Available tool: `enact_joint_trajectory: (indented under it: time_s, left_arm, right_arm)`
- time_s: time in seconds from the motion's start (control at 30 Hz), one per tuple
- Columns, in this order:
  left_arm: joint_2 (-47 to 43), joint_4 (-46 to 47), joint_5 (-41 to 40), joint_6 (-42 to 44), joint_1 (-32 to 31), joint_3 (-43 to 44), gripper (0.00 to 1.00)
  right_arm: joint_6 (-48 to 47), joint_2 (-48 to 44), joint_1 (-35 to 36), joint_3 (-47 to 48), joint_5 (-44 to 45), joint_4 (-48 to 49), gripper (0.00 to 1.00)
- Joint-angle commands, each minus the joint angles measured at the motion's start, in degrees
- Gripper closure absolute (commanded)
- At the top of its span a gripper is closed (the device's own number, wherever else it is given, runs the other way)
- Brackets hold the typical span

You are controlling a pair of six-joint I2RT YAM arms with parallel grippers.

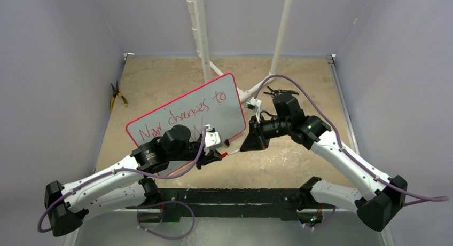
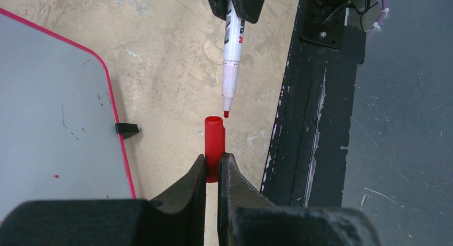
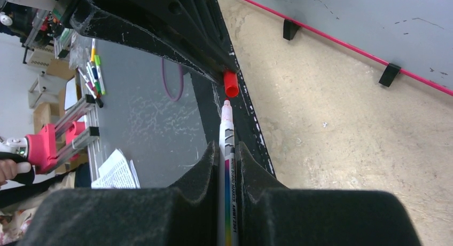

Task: Write a sentence on the whiteboard
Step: Close the whiteboard marker at the center of the board.

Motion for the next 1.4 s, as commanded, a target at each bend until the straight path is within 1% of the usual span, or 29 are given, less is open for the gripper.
enact_joint_trajectory:
  time_s: [0.0, 0.27, 0.9, 1.37]
  left_arm:
    - [-0.1, 2.0, 1.6, 0.5, -0.3, -0.3, 1.0]
    - [-0.2, 2.0, 1.5, 0.5, -0.5, -0.3, 1.0]
    - [-0.2, 2.2, 2.0, 0.3, -1.1, -0.4, 1.0]
    - [0.4, 1.8, 0.6, -0.2, -1.2, 0.0, 1.0]
  right_arm:
    - [-1.3, 0.2, 0.0, 3.1, 0.6, 0.7, 1.0]
    - [0.2, -0.5, 0.0, 3.6, 0.4, 0.2, 1.0]
    - [-0.7, 0.9, 0.0, 3.3, 2.1, 1.3, 1.0]
    - [-1.5, 1.7, 0.0, 2.8, -0.9, 1.4, 1.0]
